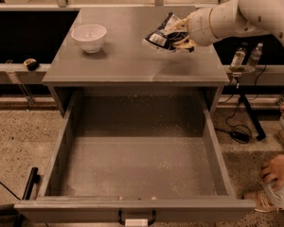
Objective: Pick blue chip bag from top drawer and place on counter
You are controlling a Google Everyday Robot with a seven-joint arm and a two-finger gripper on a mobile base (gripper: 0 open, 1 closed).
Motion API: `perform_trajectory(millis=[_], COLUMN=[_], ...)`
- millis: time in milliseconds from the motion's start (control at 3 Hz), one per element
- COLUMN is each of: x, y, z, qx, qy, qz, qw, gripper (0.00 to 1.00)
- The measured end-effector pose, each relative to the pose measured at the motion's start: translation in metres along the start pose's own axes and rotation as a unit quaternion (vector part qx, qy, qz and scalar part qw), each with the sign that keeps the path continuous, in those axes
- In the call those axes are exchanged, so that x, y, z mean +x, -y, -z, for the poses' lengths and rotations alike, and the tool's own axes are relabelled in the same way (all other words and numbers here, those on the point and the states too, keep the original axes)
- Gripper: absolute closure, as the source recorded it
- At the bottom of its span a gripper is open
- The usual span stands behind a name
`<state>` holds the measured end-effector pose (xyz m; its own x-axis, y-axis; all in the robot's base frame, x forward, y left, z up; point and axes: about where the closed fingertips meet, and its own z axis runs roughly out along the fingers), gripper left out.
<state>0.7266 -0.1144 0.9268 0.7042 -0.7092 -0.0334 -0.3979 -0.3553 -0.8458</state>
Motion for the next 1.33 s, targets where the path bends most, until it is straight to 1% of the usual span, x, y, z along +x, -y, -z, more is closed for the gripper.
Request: perform_trajectory(millis=[333, 667, 1333], x=[0.0246, 0.0257, 0.0257], y=[0.0018, 0.0029, 0.0029], z=[-0.0160, -0.0168, -0.0169], qx=[-0.012, -0.012, -0.012], qy=[-0.027, -0.029, -0.029], qz=[-0.021, -0.023, -0.023], qw=[0.9993, 0.9992, 0.9992], gripper=[1.00, 0.82, 0.35])
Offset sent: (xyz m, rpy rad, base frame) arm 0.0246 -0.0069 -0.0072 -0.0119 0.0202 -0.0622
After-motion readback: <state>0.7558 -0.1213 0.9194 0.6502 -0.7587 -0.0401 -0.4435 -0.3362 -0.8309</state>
